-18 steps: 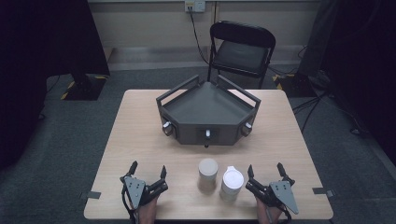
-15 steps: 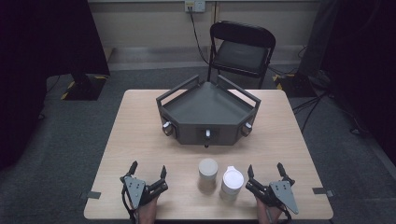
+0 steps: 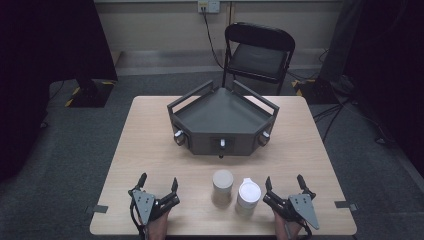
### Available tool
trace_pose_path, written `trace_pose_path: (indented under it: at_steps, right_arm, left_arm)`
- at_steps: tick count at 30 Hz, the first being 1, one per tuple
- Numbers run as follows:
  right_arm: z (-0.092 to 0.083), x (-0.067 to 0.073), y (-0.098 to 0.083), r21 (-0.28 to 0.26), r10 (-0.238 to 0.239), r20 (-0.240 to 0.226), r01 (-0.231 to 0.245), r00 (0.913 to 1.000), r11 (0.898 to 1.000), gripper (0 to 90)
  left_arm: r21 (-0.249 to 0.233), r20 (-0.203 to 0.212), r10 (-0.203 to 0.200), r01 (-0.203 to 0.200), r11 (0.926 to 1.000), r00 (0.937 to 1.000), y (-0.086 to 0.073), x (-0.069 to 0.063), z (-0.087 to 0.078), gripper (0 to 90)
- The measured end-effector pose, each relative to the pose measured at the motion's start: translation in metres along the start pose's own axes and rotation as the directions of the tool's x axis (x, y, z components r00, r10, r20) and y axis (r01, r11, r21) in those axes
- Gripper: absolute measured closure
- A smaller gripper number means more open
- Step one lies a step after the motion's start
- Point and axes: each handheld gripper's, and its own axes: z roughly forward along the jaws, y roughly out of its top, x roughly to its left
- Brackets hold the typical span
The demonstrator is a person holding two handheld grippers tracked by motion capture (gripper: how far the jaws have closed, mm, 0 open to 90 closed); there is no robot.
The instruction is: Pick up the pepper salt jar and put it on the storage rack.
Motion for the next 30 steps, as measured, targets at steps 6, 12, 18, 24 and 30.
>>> trace_pose_path:
  at_steps: [6, 12, 18, 24, 30]
  right_arm:
    - [0.000, 0.000, 0.000, 0.000, 0.000, 0.000, 0.000, 1.0000, 1.000, 0.6]
    - [0.000, 0.000, 0.000, 0.000, 0.000, 0.000, 0.000, 1.0000, 1.000, 0.6]
    - [0.000, 0.000, 0.000, 0.000, 0.000, 0.000, 0.000, 1.0000, 1.000, 0.6]
    - [0.000, 0.000, 0.000, 0.000, 0.000, 0.001, 0.000, 1.0000, 1.000, 0.6]
    - [0.000, 0.000, 0.000, 0.000, 0.000, 0.001, 0.000, 1.0000, 1.000, 0.6]
  left_arm:
    - [0.027, 0.008, 0.005, -0.005, 0.9996, 1.0000, 0.004, 0.001, 0.003, 0.0]
    - [0.025, 0.018, 0.004, -0.004, 0.9997, 0.9998, 0.004, 0.002, 0.003, 0.0]
    - [0.025, 0.037, -0.015, 0.014, 0.9996, 0.9992, 0.005, 0.005, 0.003, 0.1]
    - [0.019, 0.055, -0.013, 0.012, 0.9997, 0.9984, 0.011, 0.007, 0.003, 0.0]
    - [0.016, 0.080, -0.016, 0.015, 0.9998, 0.9967, 0.018, 0.006, 0.001, 0.0]
